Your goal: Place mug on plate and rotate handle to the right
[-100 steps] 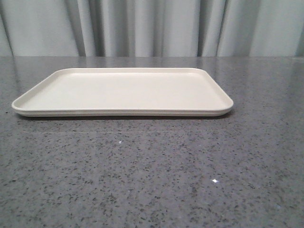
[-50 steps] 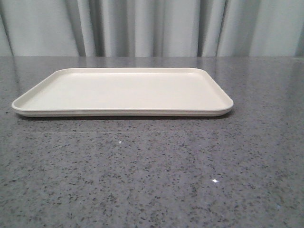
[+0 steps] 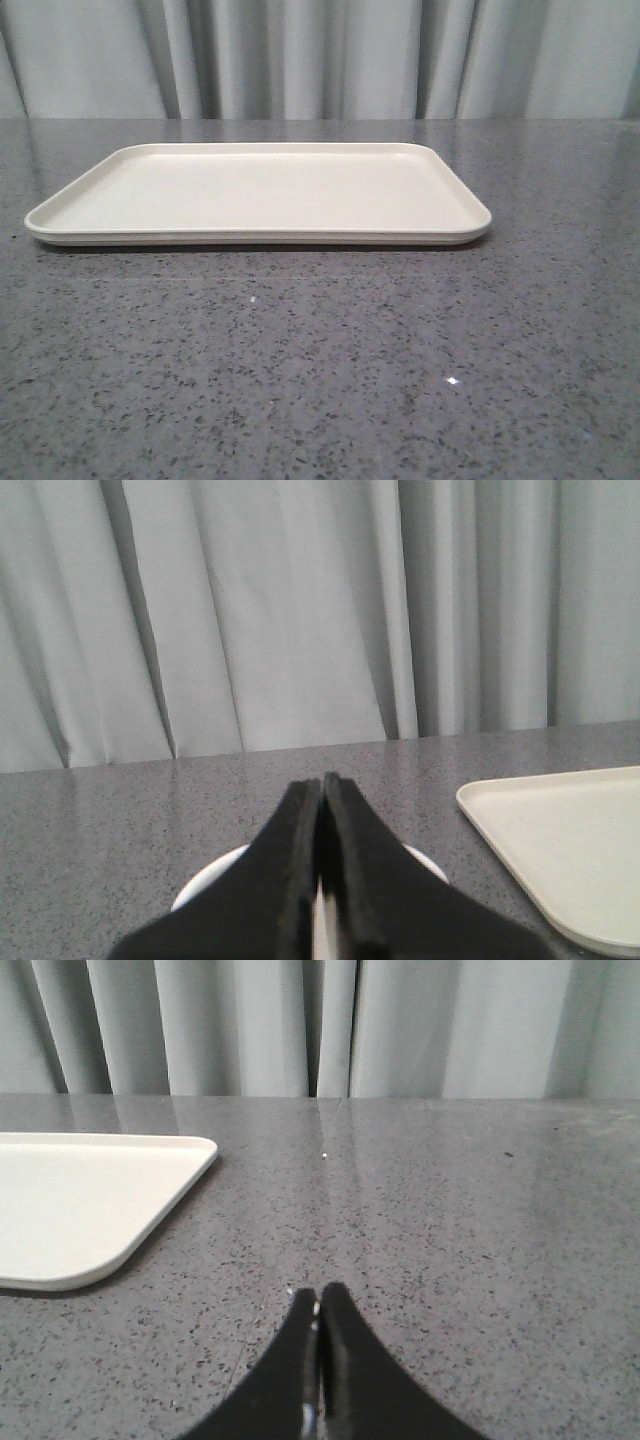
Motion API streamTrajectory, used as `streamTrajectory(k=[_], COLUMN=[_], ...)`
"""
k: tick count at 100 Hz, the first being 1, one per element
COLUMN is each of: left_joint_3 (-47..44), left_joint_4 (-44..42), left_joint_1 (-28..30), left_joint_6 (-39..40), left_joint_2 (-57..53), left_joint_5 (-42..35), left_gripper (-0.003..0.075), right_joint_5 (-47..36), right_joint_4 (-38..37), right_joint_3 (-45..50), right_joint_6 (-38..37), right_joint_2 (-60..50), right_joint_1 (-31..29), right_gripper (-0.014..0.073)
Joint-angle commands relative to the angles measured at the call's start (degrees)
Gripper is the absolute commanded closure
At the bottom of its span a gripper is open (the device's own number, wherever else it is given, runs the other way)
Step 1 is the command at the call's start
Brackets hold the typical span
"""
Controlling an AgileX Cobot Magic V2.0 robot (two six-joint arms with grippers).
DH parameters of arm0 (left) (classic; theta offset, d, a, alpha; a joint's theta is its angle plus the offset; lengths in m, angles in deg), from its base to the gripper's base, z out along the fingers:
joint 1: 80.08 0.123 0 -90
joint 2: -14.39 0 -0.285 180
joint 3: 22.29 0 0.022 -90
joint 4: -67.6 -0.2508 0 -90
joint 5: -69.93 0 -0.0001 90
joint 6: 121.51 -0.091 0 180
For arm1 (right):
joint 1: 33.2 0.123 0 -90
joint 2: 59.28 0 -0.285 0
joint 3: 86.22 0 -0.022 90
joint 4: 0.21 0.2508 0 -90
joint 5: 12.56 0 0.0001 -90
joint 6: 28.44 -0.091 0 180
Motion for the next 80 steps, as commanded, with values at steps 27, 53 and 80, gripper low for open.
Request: streamTrajectory(k=[27, 53, 80], left_joint_3=[15.12, 42.37, 66.00], left_joint_4=[5.68, 4.60, -2.99], left_joint_1=[0.18, 0.18, 0.18], left_joint_6=[5.26, 4.55, 4.54], left_joint_2=[0.42, 16.77, 31.90], left_joint_5=[0.28, 14.53, 31.05], left_gripper=[0.0740, 0.0740, 0.0740], right_joint_5=[-6.00, 3.07, 7.35], right_joint_4=[-0.61, -7.41, -9.32], right_joint_3=[-15.26, -37.76, -55.16], right_joint_6=[0.50, 3.33, 3.33], right_joint_2=[1.10, 14.88, 25.84], right_joint_1=[-0.08, -0.08, -0.08], right_gripper=[0.0705, 0.0704, 0.0699])
